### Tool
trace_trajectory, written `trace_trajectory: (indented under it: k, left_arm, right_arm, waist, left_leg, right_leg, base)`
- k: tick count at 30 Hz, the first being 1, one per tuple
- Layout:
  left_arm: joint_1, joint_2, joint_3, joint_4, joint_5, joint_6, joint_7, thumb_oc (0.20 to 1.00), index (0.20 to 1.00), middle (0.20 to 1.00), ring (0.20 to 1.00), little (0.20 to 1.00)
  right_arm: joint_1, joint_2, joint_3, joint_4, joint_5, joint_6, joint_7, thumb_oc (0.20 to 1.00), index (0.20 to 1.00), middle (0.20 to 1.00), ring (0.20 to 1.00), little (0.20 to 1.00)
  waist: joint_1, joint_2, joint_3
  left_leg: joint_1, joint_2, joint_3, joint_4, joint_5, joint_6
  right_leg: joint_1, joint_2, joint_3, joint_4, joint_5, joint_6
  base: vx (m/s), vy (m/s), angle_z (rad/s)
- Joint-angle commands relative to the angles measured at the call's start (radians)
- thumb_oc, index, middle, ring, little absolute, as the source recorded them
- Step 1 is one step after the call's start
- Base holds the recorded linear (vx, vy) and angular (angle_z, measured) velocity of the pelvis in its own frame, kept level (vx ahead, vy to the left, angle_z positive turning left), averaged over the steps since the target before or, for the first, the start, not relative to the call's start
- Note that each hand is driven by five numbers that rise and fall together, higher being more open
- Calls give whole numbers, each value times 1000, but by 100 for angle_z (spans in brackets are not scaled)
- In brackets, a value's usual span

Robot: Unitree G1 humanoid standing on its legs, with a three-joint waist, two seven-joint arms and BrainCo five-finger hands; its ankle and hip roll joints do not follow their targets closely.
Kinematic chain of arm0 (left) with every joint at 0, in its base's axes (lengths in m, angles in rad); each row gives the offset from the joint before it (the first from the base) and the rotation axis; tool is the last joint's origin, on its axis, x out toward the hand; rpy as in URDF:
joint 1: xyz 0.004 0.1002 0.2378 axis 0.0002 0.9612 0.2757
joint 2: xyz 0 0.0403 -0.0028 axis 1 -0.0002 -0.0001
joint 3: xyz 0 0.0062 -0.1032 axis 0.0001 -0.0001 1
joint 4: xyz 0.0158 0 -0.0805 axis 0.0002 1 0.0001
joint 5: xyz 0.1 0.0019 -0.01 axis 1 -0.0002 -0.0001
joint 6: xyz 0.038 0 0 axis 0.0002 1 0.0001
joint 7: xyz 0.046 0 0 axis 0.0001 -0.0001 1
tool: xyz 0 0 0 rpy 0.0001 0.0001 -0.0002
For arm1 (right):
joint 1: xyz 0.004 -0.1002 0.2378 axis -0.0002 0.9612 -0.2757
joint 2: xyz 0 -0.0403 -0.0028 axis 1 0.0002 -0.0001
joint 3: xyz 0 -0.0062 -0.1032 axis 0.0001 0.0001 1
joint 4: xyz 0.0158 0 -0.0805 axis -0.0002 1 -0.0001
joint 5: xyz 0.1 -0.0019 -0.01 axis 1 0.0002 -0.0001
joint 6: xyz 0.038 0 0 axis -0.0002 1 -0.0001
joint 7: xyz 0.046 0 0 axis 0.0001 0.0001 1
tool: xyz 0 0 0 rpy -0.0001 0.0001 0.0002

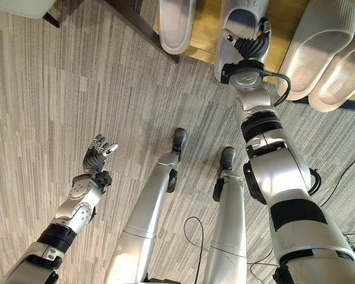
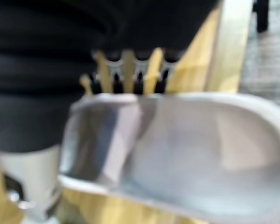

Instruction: Arrange the slippers neatly on the shoe rack.

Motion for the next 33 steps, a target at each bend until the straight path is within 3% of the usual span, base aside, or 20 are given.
trace_trajectory:
  k: [1,21,29,33]
  left_arm:
    - [103,29,-34,8,23,-53,22,1000,1000,1000,1000,1000]
    - [135,49,-87,9,80,-86,20,1000,1000,1000,1000,1000]
    - [146,55,-89,-7,100,-88,32,1000,1000,1000,1000,1000]
    - [149,56,-71,-21,115,-81,38,1000,1000,1000,1000,1000]
  right_arm:
    - [38,-5,-2,30,38,-55,-6,1000,1000,1000,1000,1000]
    - [-24,-56,-13,75,149,-119,2,1000,1000,1000,1000,1000]
    - [11,-83,-44,80,132,-123,-50,1000,1000,1000,1000,1000]
    - [85,-81,-63,-18,75,-119,-83,1000,1000,1000,1000,1000]
  waist:
    - [42,33,-111]
    - [86,45,-132]
    - [77,38,-133]
    - [62,34,-127]
  left_leg:
    - [-2,18,30,-32,-101,0]
    - [-4,-19,12,-21,-106,-2]
    - [-11,-17,19,-10,-110,-2]
    - [-11,-16,20,-6,-115,2]
  right_leg:
    - [39,-63,16,-26,2,27]
    - [52,-99,9,-4,-21,32]
    - [45,-97,10,0,-20,28]
    - [42,-92,13,0,-21,27]
  base:
    - [21,-4,8]
    - [13,-12,7]
    - [4,7,1]
    - [0,0,0]
